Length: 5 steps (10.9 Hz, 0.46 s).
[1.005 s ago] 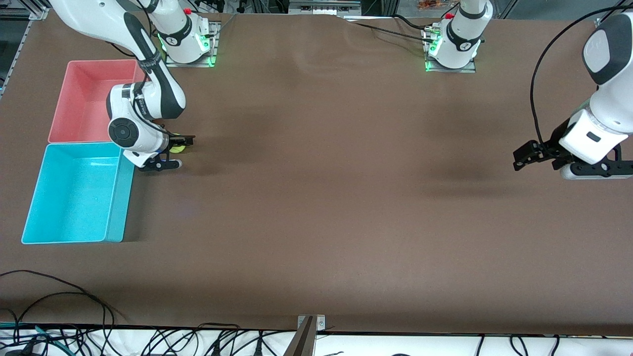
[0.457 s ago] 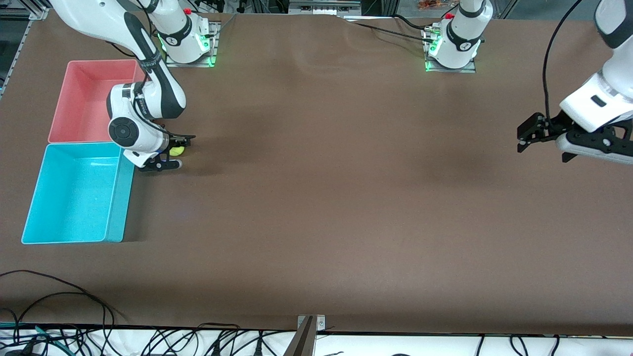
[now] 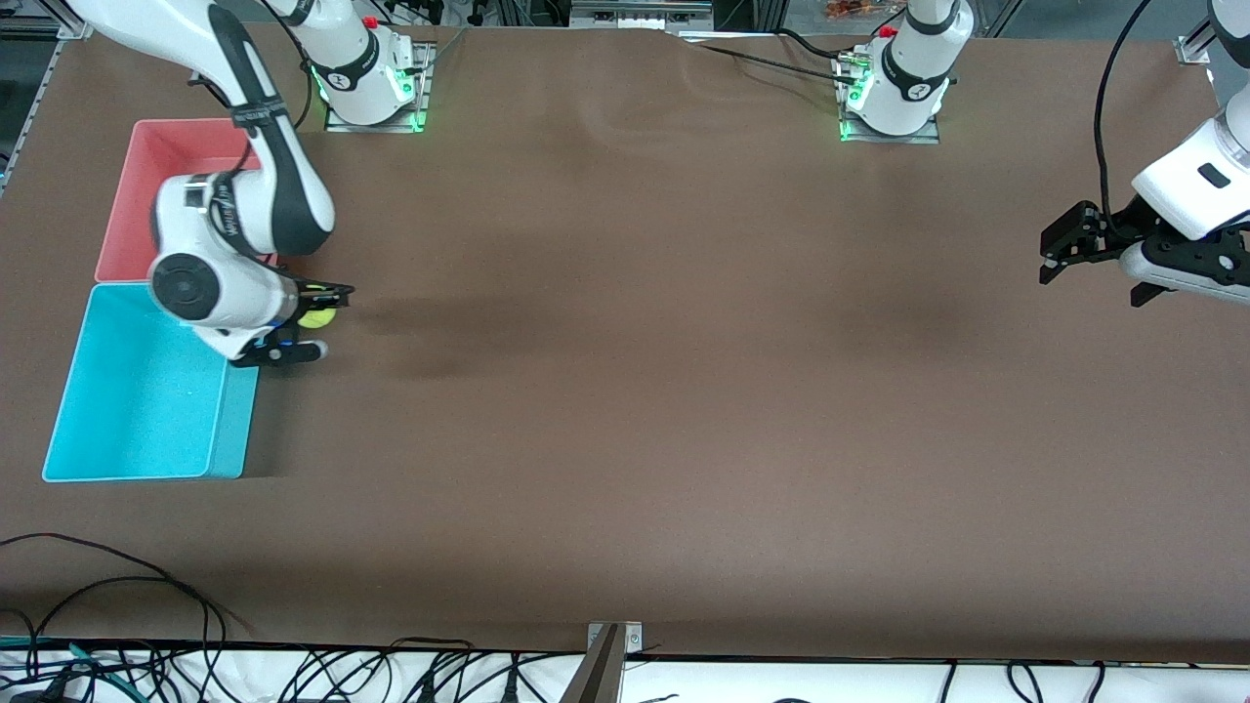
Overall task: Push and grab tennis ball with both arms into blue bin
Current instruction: 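Carry the tennis ball with the right gripper over the blue bin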
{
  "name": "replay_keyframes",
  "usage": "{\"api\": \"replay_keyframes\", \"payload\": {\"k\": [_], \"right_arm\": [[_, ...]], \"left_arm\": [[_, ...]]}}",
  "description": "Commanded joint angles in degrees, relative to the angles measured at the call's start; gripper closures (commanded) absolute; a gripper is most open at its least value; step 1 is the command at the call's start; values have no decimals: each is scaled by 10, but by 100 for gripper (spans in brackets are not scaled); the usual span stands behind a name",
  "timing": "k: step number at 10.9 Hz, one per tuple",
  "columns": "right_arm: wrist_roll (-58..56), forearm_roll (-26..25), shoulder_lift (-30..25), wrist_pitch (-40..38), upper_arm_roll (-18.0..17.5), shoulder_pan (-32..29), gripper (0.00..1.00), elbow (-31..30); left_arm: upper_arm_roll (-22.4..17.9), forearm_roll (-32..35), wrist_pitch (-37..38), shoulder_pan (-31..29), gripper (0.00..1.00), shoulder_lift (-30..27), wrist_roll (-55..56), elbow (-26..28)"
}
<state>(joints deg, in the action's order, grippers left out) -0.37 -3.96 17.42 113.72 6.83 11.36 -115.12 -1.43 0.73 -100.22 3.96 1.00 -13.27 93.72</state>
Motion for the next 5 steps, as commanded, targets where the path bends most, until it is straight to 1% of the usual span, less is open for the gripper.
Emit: {"api": "replay_keyframes", "payload": {"k": [1,2,4,5], "right_arm": [[-146,-5,3,-38,-1,-83,77,58],[-191,-4,4,-39,-1,-115,77,66],[-255,-1,11,-39,-1,-157,77,71],[-284,11,15,-39,-1,-176,77,71]], "left_arm": [[37,-20,24,-40,0,12,-8,-28],[38,-21,25,-43,0,13,2,-28],[39,-36,26,-49,0,13,25,-28],[44,-35,27,-49,0,13,25,-28]]}}
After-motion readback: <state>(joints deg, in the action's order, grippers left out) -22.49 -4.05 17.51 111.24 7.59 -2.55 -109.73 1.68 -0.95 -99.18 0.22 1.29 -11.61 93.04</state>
